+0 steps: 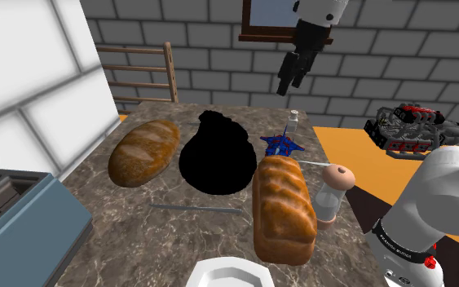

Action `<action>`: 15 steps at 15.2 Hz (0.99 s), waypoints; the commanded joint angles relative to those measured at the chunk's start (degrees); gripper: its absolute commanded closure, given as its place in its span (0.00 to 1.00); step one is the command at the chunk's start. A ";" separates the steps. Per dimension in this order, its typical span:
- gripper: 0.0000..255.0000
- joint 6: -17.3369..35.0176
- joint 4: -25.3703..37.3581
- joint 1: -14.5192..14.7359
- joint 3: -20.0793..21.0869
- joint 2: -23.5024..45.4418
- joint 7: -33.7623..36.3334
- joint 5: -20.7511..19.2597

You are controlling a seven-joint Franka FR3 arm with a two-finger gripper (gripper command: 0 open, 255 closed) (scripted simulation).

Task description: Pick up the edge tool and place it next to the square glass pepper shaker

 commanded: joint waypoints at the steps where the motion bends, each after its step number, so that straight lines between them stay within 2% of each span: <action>1: 0.00 1.09 1.20 0.91 1.45 3.49 -0.18 0.08; 8: 0.00 3.96 6.99 3.79 6.89 16.42 0.20 -0.73; 15: 0.00 5.29 14.38 6.75 12.01 29.84 1.47 -3.61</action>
